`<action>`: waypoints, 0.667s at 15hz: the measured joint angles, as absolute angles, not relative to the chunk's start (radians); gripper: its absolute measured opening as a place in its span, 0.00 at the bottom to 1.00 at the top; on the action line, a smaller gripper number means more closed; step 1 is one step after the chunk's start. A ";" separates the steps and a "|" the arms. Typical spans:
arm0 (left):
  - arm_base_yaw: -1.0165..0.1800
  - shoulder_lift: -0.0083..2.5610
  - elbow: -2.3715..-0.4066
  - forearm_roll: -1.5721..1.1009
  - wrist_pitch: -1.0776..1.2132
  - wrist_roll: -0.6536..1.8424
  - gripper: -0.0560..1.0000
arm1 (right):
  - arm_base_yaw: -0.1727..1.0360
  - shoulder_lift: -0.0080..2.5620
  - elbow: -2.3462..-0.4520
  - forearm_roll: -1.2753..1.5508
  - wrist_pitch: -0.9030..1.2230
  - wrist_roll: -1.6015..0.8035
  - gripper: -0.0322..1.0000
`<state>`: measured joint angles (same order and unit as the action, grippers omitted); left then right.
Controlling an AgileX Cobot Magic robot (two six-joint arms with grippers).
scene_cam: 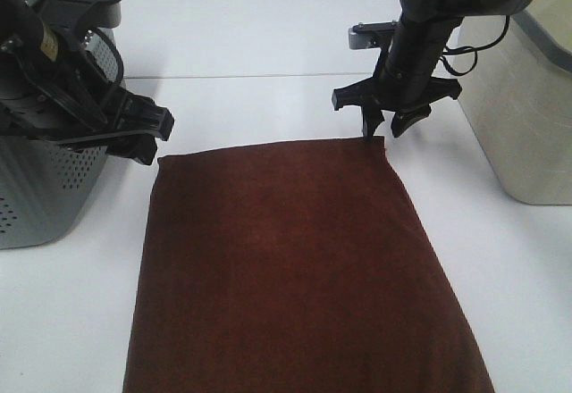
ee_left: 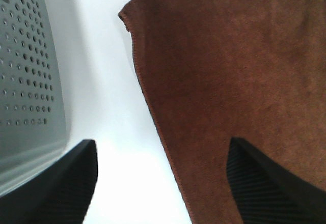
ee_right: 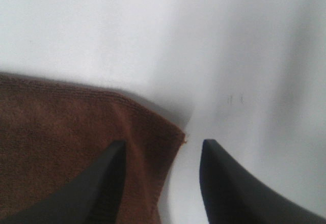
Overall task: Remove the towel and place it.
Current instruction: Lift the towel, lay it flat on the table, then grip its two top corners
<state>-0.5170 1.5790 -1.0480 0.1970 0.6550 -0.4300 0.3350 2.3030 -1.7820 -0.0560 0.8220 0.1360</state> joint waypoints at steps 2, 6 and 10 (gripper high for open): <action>-0.517 1.579 -1.048 0.197 0.653 -0.430 0.70 | 0.335 2.305 -1.782 -0.060 0.807 0.141 0.46; -0.517 1.602 -1.049 0.205 0.564 -0.428 0.70 | 0.335 2.350 -1.782 -0.062 0.805 0.155 0.44; -0.517 1.712 -1.096 0.242 0.548 -0.425 0.70 | 0.335 2.369 -1.782 -0.070 0.800 0.169 0.25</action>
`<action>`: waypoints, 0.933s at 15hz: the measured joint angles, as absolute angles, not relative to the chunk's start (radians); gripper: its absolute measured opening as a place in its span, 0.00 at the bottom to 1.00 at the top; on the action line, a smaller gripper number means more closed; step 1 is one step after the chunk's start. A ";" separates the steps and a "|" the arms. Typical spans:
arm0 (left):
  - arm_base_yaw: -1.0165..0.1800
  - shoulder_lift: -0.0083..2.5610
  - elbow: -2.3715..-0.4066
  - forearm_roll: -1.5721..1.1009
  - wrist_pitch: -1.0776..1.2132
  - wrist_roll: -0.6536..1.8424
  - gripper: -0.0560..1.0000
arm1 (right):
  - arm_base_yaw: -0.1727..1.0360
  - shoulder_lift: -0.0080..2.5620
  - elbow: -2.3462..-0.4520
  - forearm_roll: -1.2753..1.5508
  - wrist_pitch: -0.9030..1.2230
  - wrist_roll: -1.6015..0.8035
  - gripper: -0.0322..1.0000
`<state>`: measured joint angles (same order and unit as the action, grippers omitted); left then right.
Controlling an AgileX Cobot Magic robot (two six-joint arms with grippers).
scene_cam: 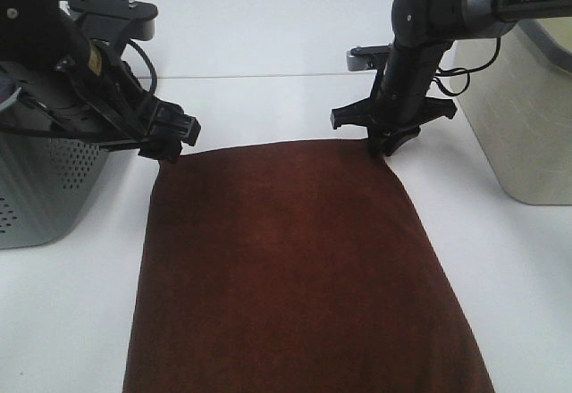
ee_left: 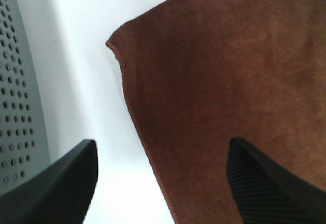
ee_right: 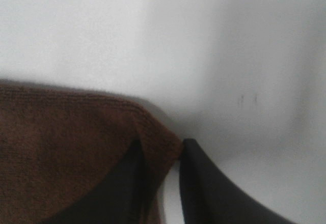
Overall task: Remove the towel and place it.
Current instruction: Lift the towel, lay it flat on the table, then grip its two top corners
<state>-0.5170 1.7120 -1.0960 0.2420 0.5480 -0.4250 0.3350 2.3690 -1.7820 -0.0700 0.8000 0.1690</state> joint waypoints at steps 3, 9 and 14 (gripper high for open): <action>-0.517 1.814 -1.189 0.277 0.548 -0.424 0.70 | 0.335 2.369 -1.782 -0.088 0.795 0.156 0.03; -0.517 2.096 -1.462 0.293 0.655 -0.424 0.70 | 0.336 2.369 -1.784 -0.171 0.861 0.145 0.03; -0.517 2.254 -1.661 0.285 0.791 -0.424 0.70 | 0.336 2.369 -1.784 -0.174 0.864 0.145 0.03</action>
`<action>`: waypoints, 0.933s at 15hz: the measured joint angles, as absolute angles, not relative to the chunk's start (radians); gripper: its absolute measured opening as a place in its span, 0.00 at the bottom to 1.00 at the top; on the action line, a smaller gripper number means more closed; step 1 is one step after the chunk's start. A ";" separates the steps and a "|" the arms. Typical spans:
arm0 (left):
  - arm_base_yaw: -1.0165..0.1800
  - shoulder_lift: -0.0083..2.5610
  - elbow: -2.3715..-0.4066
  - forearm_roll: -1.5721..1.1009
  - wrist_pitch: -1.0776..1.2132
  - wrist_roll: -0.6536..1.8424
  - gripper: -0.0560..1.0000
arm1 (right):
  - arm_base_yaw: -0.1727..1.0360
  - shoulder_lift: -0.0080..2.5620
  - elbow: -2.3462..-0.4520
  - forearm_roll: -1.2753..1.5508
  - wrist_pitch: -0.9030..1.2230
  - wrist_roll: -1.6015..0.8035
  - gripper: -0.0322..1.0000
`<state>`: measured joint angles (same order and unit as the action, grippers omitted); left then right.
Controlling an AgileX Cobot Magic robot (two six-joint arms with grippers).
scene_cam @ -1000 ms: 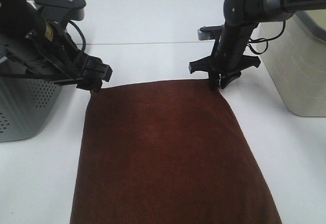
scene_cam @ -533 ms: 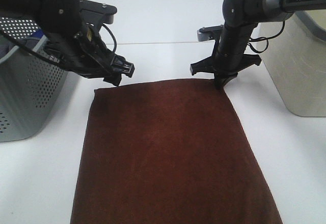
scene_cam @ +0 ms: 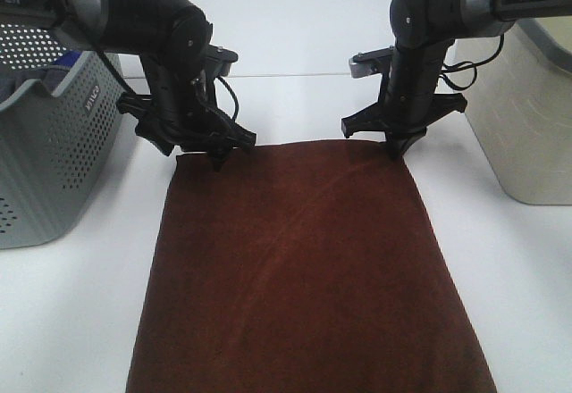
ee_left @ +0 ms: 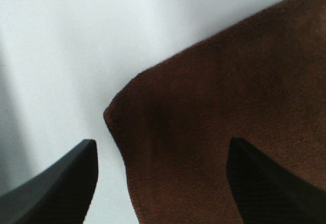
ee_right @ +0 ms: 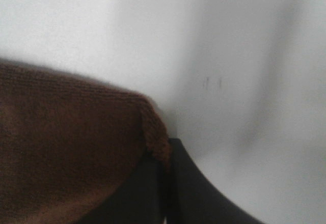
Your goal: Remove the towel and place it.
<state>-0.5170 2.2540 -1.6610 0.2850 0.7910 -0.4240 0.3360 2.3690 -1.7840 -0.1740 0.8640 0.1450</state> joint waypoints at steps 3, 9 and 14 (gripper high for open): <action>-0.483 2.298 -1.707 0.204 0.853 -0.424 0.70 | 0.336 2.369 -1.784 -0.174 0.864 0.145 0.03; -0.408 2.304 -1.707 0.039 0.780 -0.374 0.70 | 0.336 2.369 -1.784 -0.174 0.864 0.145 0.03; -0.408 2.340 -1.709 0.010 0.761 -0.367 0.70 | 0.336 2.369 -1.784 -0.174 0.863 0.145 0.03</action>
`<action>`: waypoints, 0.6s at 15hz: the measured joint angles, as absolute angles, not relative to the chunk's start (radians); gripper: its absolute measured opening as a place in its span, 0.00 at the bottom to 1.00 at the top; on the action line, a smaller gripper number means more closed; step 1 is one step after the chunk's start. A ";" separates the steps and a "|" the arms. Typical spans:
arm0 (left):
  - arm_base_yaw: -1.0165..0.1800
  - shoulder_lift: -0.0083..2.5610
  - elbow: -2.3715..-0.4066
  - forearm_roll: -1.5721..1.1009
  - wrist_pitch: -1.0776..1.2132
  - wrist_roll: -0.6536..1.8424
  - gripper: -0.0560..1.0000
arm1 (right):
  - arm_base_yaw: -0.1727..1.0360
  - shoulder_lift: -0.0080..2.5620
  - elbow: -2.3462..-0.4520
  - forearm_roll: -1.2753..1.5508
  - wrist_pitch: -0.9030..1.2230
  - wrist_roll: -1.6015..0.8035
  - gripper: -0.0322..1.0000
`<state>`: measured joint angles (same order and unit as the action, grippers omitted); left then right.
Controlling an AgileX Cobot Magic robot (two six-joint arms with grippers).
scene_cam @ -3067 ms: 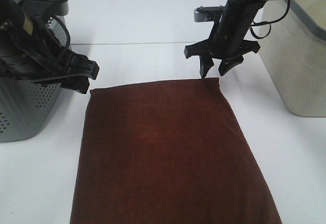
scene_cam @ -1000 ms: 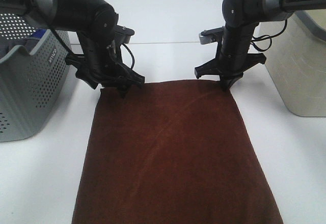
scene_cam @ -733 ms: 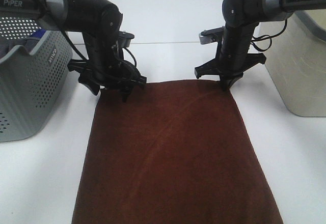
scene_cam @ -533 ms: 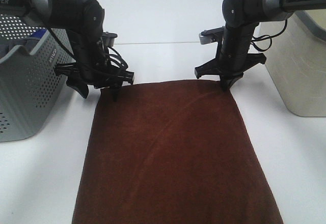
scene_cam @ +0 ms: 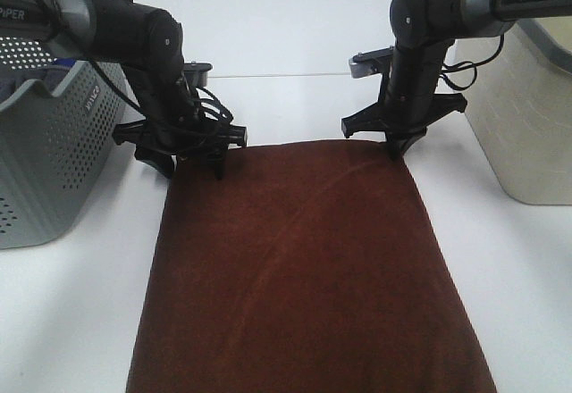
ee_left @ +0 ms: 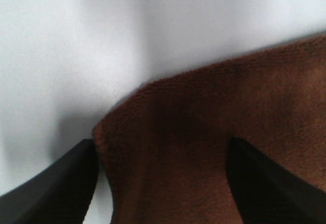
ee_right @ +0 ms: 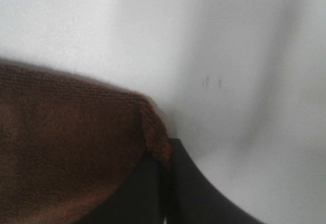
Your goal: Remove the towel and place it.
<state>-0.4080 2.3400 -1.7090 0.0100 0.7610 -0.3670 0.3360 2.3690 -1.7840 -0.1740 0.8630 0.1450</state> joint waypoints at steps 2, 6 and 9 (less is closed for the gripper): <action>-0.408 2.347 -1.715 0.008 0.727 -0.367 0.69 | 0.336 2.369 -1.784 -0.174 0.862 0.145 0.03; -0.408 2.350 -1.717 -0.016 0.688 -0.367 0.64 | 0.336 2.369 -1.784 -0.174 0.862 0.145 0.03; -0.408 2.357 -1.717 -0.014 0.625 -0.367 0.59 | 0.336 2.369 -1.784 -0.174 0.862 0.145 0.03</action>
